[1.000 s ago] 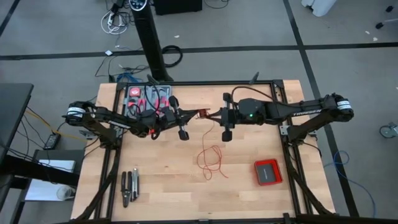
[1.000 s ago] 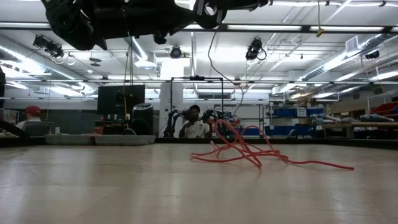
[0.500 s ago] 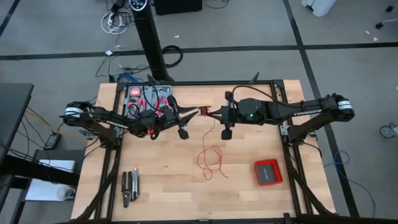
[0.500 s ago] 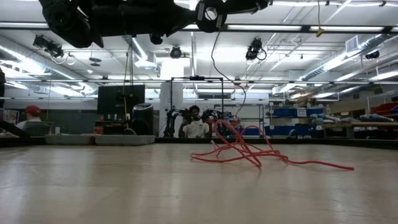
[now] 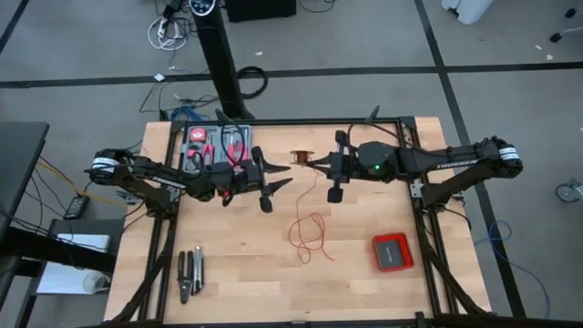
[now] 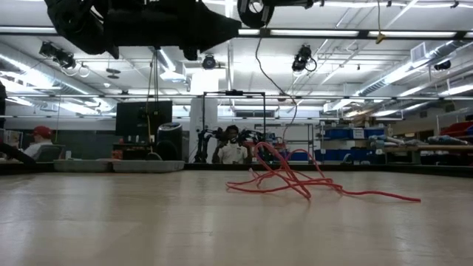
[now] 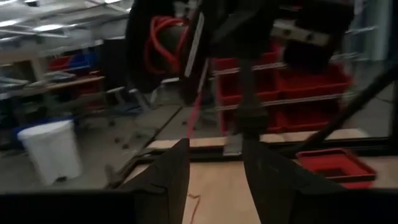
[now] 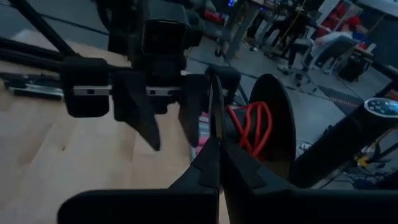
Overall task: Coil cords
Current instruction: Coil the red wire onto the spool
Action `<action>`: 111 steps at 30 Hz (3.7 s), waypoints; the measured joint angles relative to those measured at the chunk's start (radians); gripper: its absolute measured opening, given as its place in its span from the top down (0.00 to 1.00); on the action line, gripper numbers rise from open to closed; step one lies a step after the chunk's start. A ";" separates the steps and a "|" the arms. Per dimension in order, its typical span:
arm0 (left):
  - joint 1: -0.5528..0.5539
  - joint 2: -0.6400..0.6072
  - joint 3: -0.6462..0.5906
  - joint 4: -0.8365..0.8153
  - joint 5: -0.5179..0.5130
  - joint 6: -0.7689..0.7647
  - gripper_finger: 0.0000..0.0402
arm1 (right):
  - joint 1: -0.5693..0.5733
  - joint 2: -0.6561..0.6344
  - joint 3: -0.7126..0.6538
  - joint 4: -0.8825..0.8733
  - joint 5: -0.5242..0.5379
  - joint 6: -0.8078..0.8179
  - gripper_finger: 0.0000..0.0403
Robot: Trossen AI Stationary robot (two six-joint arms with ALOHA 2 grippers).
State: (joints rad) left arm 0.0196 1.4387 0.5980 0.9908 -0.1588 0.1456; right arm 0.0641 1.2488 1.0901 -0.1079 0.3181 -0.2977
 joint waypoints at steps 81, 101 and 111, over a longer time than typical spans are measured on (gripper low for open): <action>0.000 -0.008 0.001 -0.115 -0.171 0.110 0.99 | 0.007 0.086 0.000 0.151 -0.045 -0.011 1.00; -0.003 -0.026 0.240 -0.637 -0.108 0.122 0.99 | -0.107 0.041 0.000 -0.304 -0.282 0.144 1.00; -0.010 -0.025 0.276 -0.659 -0.067 0.308 0.99 | -0.159 0.052 0.000 -0.318 -0.521 0.185 1.00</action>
State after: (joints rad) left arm 0.0098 1.4139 0.8742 0.3319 -0.2263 0.4532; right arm -0.0948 1.3011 1.0904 -0.4262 -0.2033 -0.1131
